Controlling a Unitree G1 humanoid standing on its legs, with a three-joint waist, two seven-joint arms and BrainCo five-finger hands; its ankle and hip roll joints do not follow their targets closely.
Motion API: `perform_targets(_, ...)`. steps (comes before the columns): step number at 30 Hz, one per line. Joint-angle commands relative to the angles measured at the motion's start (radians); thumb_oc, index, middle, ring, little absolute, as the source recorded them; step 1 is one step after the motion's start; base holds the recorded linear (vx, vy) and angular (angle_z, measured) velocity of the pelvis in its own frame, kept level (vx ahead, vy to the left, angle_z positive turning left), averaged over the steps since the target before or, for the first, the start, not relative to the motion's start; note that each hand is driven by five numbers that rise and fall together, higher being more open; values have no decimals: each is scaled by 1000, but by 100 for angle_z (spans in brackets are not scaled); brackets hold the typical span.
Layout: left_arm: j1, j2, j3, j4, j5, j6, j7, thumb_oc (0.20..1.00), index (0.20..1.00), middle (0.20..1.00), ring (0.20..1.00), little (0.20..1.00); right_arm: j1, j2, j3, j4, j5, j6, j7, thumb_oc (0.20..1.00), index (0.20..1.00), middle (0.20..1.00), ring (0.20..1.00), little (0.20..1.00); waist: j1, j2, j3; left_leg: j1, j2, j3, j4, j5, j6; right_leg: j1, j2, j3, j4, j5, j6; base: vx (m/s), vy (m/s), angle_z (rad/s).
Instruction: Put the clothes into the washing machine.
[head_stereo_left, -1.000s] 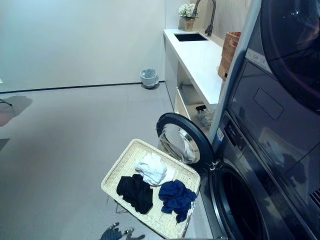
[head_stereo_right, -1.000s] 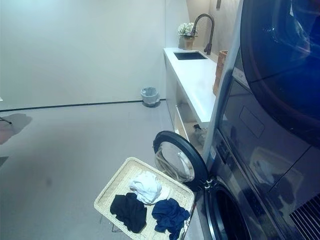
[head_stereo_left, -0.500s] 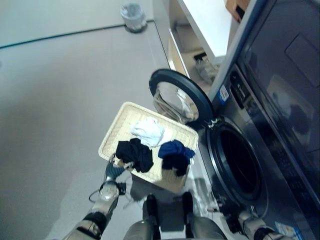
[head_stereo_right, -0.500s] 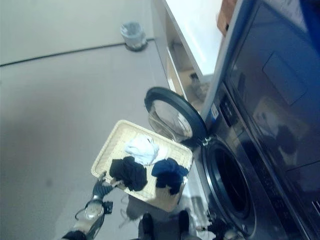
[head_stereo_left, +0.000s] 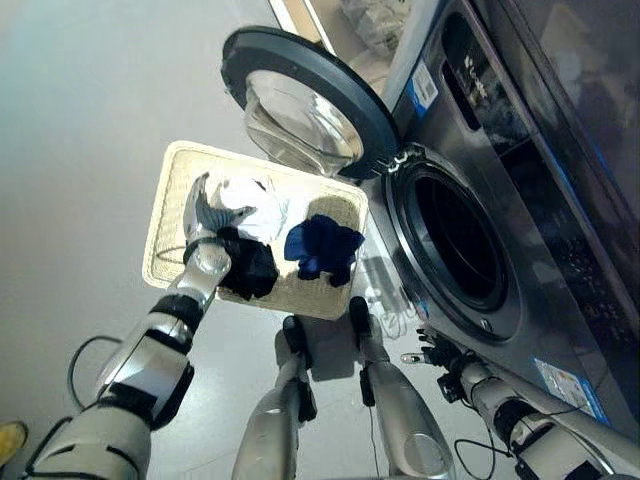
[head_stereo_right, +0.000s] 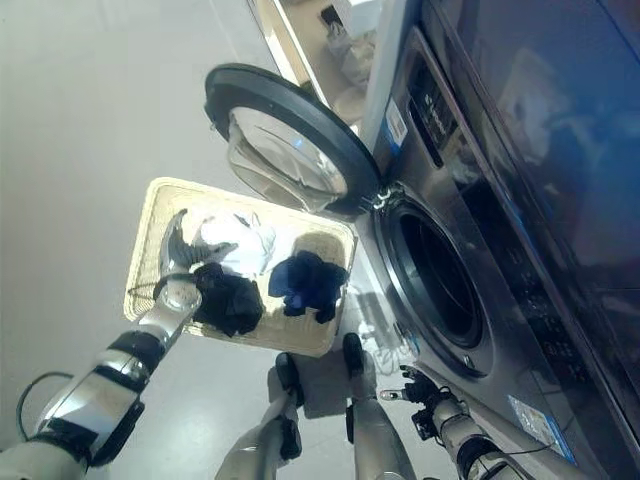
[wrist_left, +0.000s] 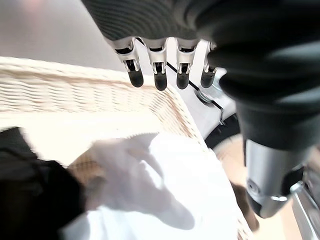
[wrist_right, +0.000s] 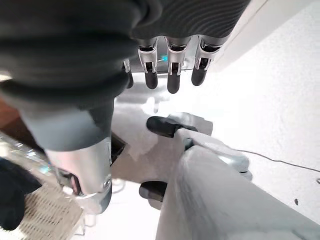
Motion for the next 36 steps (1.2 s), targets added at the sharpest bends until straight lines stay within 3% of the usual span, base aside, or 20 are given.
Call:
perform_targets(1,-93,53,-7,60,35,33,45,1000,1000,1000,1000,1000,0,-22,59,-35,69,-30,-16,1000,1000,1000,1000,1000,-22,-57,-19,-179,-33,-17,320,-176,-13,-146,-17,9,99,-16,76,13,-18,-14)
perform_targets(10,-266,63,-63,223,25,149,6,1000,1000,1000,1000,1000,-9,-22,103,-114,130,-44,-41,1000,1000,1000,1000,1000,-77,-100,-19,-367,-17,-37,489,-226,-15,-318,-10,12,199,-19,68,17,-8,-18)
perform_targets(11,-311,68,-98,298,33,240,-52,1000,1000,1000,1000,1000,-5,-33,108,-139,149,-50,-38,1000,1000,1000,1000,1000,-93,-113,-19,-418,-22,-51,527,-240,-12,-364,-6,12,211,-10,65,47,2,-12)
perform_targets(15,-335,71,-133,366,68,313,-105,1000,1000,1000,1000,1000,-2,-42,114,-158,160,-52,-38,1000,1000,1000,1000,1000,-106,-121,-19,-456,-24,-59,550,-243,-10,-403,-3,14,218,1,61,41,-6,-10)
perform_targets(17,-352,78,-177,428,113,424,-185,1000,1000,1000,1000,1000,0,-57,118,-184,186,-58,-44,1000,1000,1000,1000,1000,-122,-125,-19,-507,-22,-65,569,-243,-10,-460,-1,19,232,5,57,93,10,-7)
perform_targets(18,-344,76,-185,440,136,479,-229,1000,1000,1000,1000,1000,12,-60,120,-193,192,-58,-47,1000,1000,1000,1000,1000,-116,-116,-19,-497,-12,-80,581,-277,-15,-452,11,12,243,-23,59,35,-5,-6)
perform_targets(19,-356,79,-190,445,143,495,-246,1000,1000,1000,1000,1000,1,-66,116,-201,197,-56,-49,1000,1000,1000,1000,1000,-128,-125,-19,-529,-20,-67,576,-243,-12,-483,-1,17,236,6,56,93,22,-8)
perform_targets(20,-339,76,-197,451,137,517,-267,1000,1000,1000,1000,1000,15,-70,119,-206,204,-55,-49,1000,1000,1000,1000,1000,-120,-114,-19,-515,-11,-82,587,-277,-18,-470,12,11,247,-21,57,25,10,-3)
perform_targets(23,-331,71,-203,473,155,593,-329,1000,1000,1000,1000,1000,13,-81,112,-217,215,-56,-43,1000,1000,1000,1000,1000,-125,-111,-19,-555,-9,-88,602,-275,-21,-514,11,7,266,-23,55,46,12,-11)
perform_targets(26,-338,69,-211,491,230,657,-370,1000,1000,1000,1000,1000,4,-84,107,-223,236,-57,-39,1000,1000,1000,1000,1000,-128,-112,-19,-579,-8,-92,610,-275,-24,-536,10,4,273,-25,53,1,-3,-1)
perform_targets(30,-338,67,-282,498,532,778,-451,1000,1000,1000,1000,1000,-12,-96,104,-220,266,-63,-12,1000,1000,1000,1000,1000,-127,-116,-19,-593,-9,-100,603,-264,-30,-553,13,-1,272,-16,50,0,0,0)
perform_targets(32,-344,70,-325,491,654,820,-504,865,865,865,865,865,-18,-102,108,-214,280,-74,1,1000,1000,1000,1000,1000,-125,-117,-19,-594,-9,-104,598,-260,-32,-554,14,-3,271,-15,50,-41,-15,0)
perform_targets(33,-359,70,-349,488,740,844,-531,583,583,583,583,583,-39,-109,107,-209,285,-87,12,1000,1000,1000,1000,1000,-137,-126,-19,-621,-20,-94,586,-221,-32,-582,0,2,262,15,47,-85,-26,1)
perform_targets(34,-357,69,-358,482,761,848,-534,504,504,504,504,504,-43,-109,108,-204,289,-94,18,1000,1000,1000,1000,1000,-135,-126,-19,-617,-21,-97,580,-219,-35,-578,-1,0,259,14,46,-91,-26,4)
perform_targets(35,-354,65,-365,474,765,849,-522,313,313,313,313,313,-49,-107,109,-202,292,-99,22,1000,1000,1000,1000,1000,-133,-126,-19,-612,-22,-99,572,-216,-37,-573,0,-2,256,14,46,0,0,0)
perform_targets(36,-352,64,-367,469,758,849,-508,200,200,200,200,200,-52,-107,109,-203,294,-102,25,1000,1000,1000,1000,1000,-132,-126,-19,-608,-24,-100,566,-213,-37,-569,0,-4,254,15,46,0,0,0)
